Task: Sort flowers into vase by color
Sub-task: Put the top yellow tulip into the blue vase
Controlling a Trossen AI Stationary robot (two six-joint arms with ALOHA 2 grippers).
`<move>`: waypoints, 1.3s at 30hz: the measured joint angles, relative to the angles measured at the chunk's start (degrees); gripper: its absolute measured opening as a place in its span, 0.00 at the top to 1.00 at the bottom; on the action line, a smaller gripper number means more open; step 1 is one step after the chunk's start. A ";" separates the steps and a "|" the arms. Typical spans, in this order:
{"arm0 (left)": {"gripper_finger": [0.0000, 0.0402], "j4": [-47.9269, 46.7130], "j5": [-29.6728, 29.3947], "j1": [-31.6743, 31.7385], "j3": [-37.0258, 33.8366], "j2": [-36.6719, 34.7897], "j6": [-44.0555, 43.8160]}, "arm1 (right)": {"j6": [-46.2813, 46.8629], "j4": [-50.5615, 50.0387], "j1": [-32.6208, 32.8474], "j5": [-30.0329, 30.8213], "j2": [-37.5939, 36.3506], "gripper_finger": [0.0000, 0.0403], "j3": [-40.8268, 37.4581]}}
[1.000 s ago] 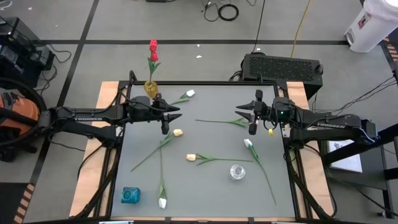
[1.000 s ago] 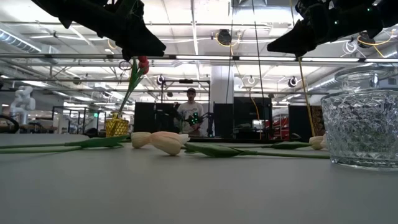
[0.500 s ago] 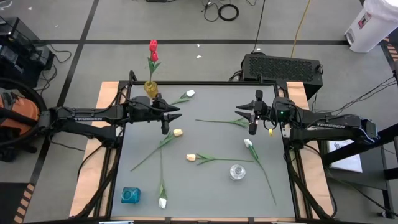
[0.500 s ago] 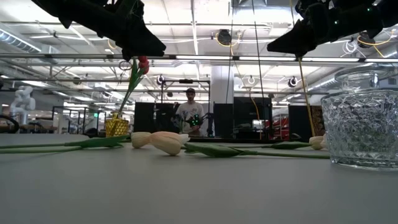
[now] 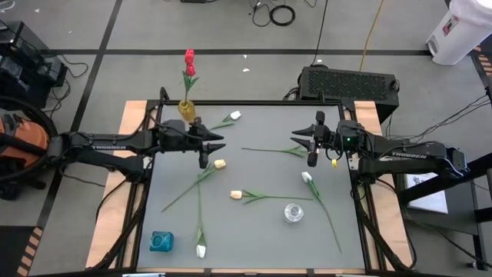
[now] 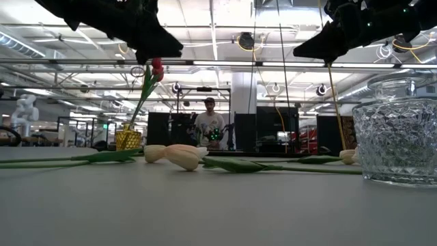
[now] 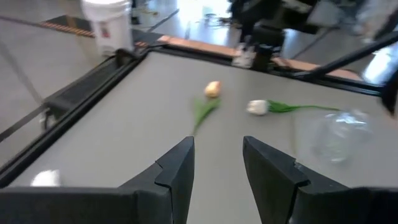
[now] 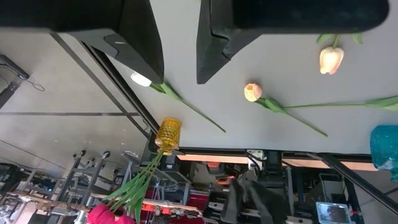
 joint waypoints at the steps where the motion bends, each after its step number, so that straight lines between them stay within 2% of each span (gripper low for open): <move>1: 0.64 0.53 0.35 -0.51 0.00 0.00 0.03 | 0.00 -0.05 0.00 0.00 0.00 0.79 0.00; 16: 0.64 7.23 -1.33 -1.92 0.24 0.04 0.07 | -0.20 -0.95 0.00 0.00 0.00 0.79 0.00; 22: 0.64 4.34 -2.80 -1.92 5.48 4.33 0.93 | -1.59 -0.95 -0.01 0.01 -0.48 0.79 0.00; 27: 0.64 -2.15 -3.06 -1.84 11.94 10.10 3.67 | -2.96 -1.45 0.00 0.00 -1.90 0.79 0.00; 39: 0.64 -4.82 -3.03 0.21 21.64 20.18 5.47 | -4.28 -10.30 0.00 0.04 -11.97 0.79 0.00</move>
